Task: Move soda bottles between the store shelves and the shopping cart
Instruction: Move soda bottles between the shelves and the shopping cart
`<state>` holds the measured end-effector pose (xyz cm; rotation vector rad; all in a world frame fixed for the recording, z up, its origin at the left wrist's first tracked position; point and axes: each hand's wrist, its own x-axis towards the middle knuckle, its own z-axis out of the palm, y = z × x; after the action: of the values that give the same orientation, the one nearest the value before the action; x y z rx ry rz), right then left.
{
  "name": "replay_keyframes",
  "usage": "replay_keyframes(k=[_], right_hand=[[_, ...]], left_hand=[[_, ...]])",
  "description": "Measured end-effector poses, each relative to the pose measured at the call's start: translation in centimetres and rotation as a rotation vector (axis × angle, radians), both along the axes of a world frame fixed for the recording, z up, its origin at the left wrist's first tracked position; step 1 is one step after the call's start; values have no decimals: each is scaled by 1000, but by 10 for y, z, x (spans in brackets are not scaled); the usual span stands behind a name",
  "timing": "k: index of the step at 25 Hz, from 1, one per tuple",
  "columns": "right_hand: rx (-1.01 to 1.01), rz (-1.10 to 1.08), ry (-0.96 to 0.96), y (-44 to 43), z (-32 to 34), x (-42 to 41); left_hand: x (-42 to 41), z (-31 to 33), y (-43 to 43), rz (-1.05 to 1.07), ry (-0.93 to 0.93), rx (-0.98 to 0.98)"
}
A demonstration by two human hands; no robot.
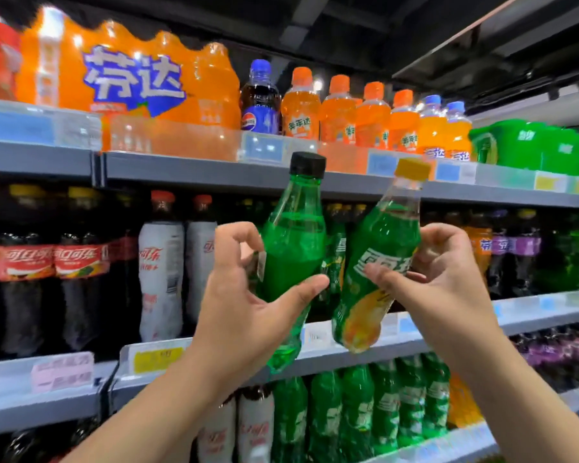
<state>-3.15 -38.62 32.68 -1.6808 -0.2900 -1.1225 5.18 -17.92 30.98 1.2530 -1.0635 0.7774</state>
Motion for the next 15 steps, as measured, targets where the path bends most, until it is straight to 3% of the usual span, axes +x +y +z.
replay_keyframes(k=[8, 15], right_hand=[[-53, 134, 18, -103, 17, 54], [-45, 187, 126, -163, -12, 98]], left_hand=[[38, 10, -85, 316, -86, 46], [61, 2, -115, 490, 38, 3]])
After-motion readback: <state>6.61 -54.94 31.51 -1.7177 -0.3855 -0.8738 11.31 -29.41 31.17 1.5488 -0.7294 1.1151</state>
